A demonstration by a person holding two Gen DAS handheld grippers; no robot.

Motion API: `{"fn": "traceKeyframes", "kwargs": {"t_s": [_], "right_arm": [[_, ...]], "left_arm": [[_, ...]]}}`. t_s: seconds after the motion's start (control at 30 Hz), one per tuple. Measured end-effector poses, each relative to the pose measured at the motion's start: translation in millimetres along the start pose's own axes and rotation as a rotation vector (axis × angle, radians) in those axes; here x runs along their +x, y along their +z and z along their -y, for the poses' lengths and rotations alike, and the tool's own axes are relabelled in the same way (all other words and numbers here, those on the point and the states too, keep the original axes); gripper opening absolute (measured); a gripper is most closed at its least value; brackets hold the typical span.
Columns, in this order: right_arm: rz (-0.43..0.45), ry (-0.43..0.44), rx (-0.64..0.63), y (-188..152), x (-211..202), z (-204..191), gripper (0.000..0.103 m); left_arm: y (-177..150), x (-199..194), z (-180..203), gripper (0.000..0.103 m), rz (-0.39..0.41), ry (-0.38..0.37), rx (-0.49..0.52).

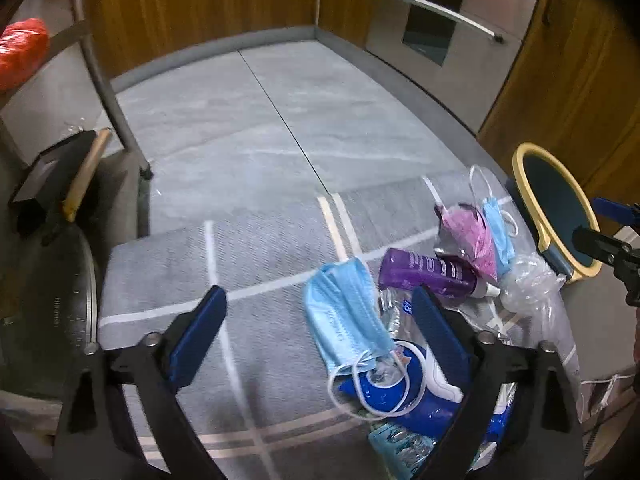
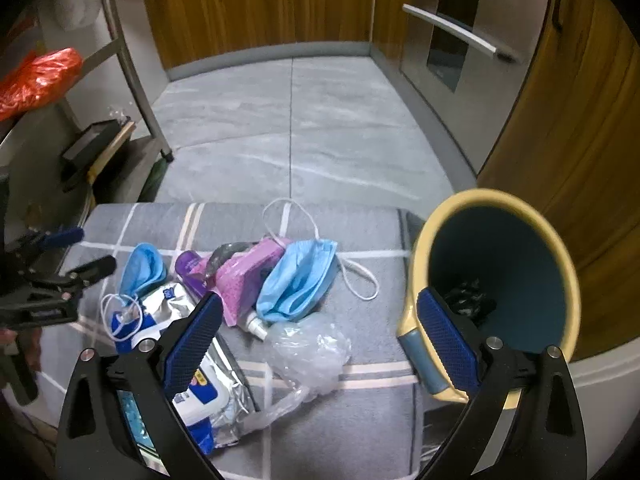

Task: Collect trash
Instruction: 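Move both tools back to the pile and grasp the blue mask with the left tool, then carry the blue mask in the left tool while the right tool carries another blue mask over the bin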

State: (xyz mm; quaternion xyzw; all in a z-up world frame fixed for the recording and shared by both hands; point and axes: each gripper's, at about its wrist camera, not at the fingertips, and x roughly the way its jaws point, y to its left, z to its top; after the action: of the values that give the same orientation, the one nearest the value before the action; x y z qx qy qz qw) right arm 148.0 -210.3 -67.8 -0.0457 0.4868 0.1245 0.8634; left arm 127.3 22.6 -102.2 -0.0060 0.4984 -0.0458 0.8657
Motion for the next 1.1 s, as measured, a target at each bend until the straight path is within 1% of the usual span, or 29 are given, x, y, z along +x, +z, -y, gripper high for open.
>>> {"fn": "traceKeyframes", "kwargs": {"t_s": [0.03, 0.1, 0.13, 0.2, 0.23, 0.27, 0.33, 0.37, 0.4, 0.47, 0.53, 0.57, 0.6, 0.63, 0.67, 0.7, 0.73, 0.8, 0.87, 1.0, 1.1], "right_arm": [[-0.010, -0.005, 0.003, 1, 5, 0, 0.096], [-0.024, -0.013, 0.008, 5, 15, 0, 0.095], [-0.029, -0.015, 0.009, 7, 19, 1, 0.094], [-0.040, -0.018, 0.018, 12, 30, 1, 0.089], [-0.044, -0.022, 0.026, 15, 35, 1, 0.083], [-0.042, -0.026, 0.032, 17, 38, 2, 0.082], [-0.027, -0.034, 0.051, 25, 44, 3, 0.079], [-0.009, -0.031, 0.065, 31, 47, 4, 0.076], [-0.001, -0.031, 0.067, 34, 50, 4, 0.075], [0.004, -0.039, 0.062, 39, 57, 4, 0.071], [-0.022, -0.043, 0.066, 42, 71, 2, 0.061], [-0.037, -0.046, 0.071, 42, 77, 3, 0.057], [-0.049, -0.048, 0.076, 42, 82, 2, 0.054], [-0.061, -0.047, 0.085, 42, 87, 3, 0.049], [-0.074, -0.039, 0.102, 42, 92, 4, 0.045], [-0.085, -0.028, 0.117, 41, 96, 5, 0.031], [-0.097, -0.017, 0.129, 40, 99, 6, 0.016], [-0.109, -0.001, 0.149, 38, 100, 9, 0.005], [-0.097, 0.008, 0.157, 37, 93, 11, 0.003], [-0.071, 0.030, 0.160, 37, 79, 15, 0.002], [-0.042, 0.042, 0.151, 35, 63, 16, 0.002]], "left_arm": [[0, 4, 2, 0.082, -0.015, -0.009, 0.008], [-1, 11, 6, 0.072, -0.039, -0.024, 0.028], [-1, 14, 8, 0.070, -0.047, -0.030, 0.040], [0, 18, 7, 0.062, -0.055, -0.033, 0.044], [0, 20, 5, 0.059, -0.061, -0.041, 0.035], [1, 22, 3, 0.054, -0.066, -0.048, 0.026], [2, 26, -1, 0.052, -0.075, -0.059, 0.006], [3, 27, -2, 0.049, -0.076, -0.062, 0.004], [3, 28, -3, 0.041, -0.080, -0.065, 0.004], [3, 31, -3, 0.032, -0.093, -0.077, 0.002], [2, 35, -3, 0.027, -0.105, -0.080, 0.006], [2, 36, -3, 0.021, -0.108, -0.082, 0.009], [2, 37, -3, 0.017, -0.112, -0.088, 0.009], [2, 38, -3, 0.015, -0.114, -0.094, 0.005], [3, 38, -3, 0.012, -0.117, -0.096, 0.002], [3, 38, -3, 0.008, -0.121, -0.098, 0.001], [2, 38, -2, 0.007, -0.124, -0.098, 0.005], [2, 37, -1, 0.007, -0.120, -0.097, 0.012], [3, 35, -1, 0.005, -0.113, -0.104, 0.012], [5, 26, 1, 0.005, -0.091, -0.105, 0.002], [5, 16, 6, 0.005, -0.073, -0.098, 0.014]]}}
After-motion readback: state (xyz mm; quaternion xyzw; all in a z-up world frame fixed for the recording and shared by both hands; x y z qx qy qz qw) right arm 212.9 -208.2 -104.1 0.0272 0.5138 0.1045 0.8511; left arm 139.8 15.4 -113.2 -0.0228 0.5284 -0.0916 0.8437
